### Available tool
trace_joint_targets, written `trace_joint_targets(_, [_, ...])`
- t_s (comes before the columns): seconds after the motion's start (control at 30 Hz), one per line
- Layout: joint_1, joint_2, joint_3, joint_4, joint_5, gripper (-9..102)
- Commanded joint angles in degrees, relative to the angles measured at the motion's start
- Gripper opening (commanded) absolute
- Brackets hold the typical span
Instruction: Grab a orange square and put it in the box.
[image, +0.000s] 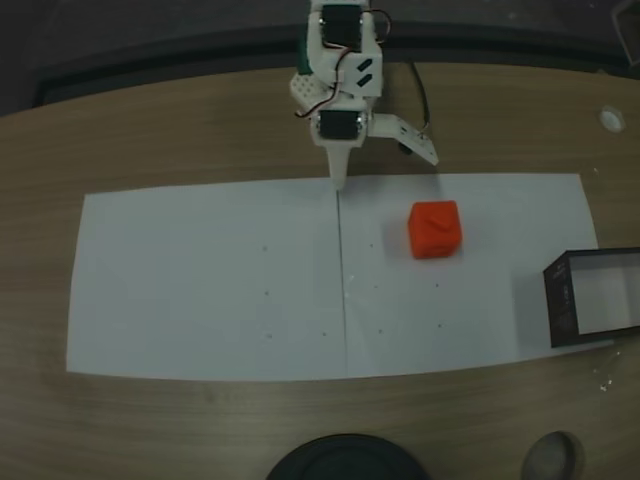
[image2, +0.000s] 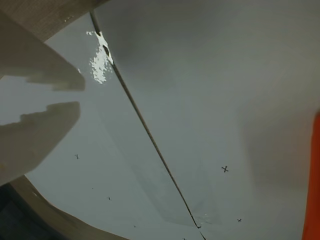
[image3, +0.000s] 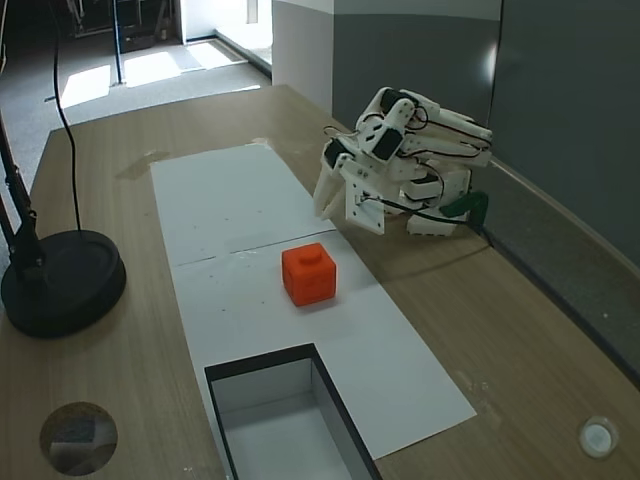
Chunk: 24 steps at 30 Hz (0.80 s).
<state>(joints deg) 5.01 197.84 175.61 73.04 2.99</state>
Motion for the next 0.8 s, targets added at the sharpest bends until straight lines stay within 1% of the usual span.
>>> trace_joint_targets(0.0, [0.0, 1.2, -3.7, 1.0, 0.4, 0])
trace_joint_targets(0.63, [-0.1, 1.3, -3.7, 1.0, 0.1, 0])
trace_joint_targets(0.7, [-0.6, 1.3, -3.5, -0.2, 0.0, 0])
trace_joint_targets(0.77, [-2.4, 1.3, -2.8, -3.1, 0.0, 0])
